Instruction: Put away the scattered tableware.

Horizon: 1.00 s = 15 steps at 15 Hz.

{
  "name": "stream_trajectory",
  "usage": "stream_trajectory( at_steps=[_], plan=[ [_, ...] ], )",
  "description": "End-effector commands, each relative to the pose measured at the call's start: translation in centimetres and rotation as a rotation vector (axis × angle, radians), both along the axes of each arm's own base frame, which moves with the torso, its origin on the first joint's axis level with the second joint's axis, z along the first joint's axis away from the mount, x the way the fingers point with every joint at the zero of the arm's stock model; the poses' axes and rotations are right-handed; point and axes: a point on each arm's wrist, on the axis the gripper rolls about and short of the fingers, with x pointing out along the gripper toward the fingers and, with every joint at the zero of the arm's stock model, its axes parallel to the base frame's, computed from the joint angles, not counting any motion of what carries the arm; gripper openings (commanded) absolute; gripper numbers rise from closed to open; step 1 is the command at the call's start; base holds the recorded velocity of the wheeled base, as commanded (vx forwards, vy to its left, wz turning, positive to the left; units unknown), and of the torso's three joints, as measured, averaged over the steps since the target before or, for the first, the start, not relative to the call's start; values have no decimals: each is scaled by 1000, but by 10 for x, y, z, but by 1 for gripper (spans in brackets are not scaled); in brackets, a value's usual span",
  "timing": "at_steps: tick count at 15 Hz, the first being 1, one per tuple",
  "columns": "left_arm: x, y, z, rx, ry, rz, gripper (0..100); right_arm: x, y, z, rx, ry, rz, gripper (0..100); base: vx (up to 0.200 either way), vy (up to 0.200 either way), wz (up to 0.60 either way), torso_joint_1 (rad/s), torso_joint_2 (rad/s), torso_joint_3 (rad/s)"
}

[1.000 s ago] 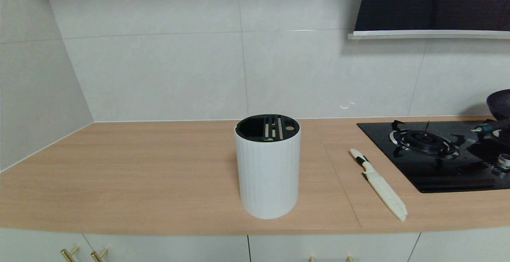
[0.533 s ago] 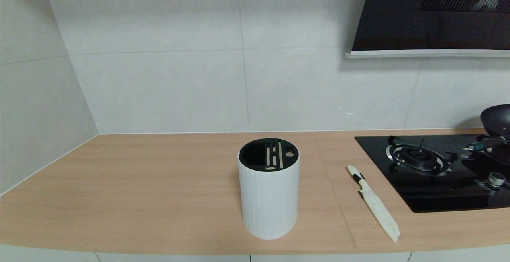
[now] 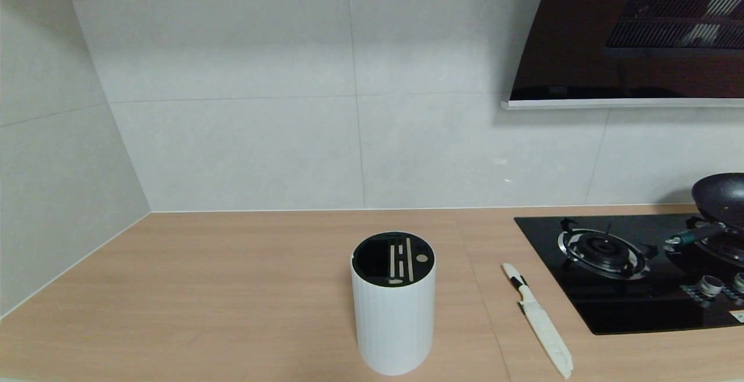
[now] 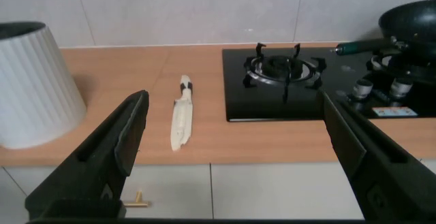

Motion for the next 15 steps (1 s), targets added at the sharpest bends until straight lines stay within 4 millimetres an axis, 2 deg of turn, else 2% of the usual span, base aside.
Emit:
stream_trajectory(
  at_steps=[1, 13, 15],
  plan=[
    [0, 0, 0, 0, -1, 1, 100, 0, 0, 0, -1, 1, 0, 100, 0, 0, 0, 95, -188, -80],
    [0, 0, 0, 0, -1, 1, 100, 0, 0, 2, -19, -11, 6, 100, 0, 0, 0, 3, -5, -3],
    [0, 0, 0, 0, 0, 1, 100, -10, 1, 45, 20, -129, 55, 100, 0, 0, 0, 0, 0, 0]
  ],
)
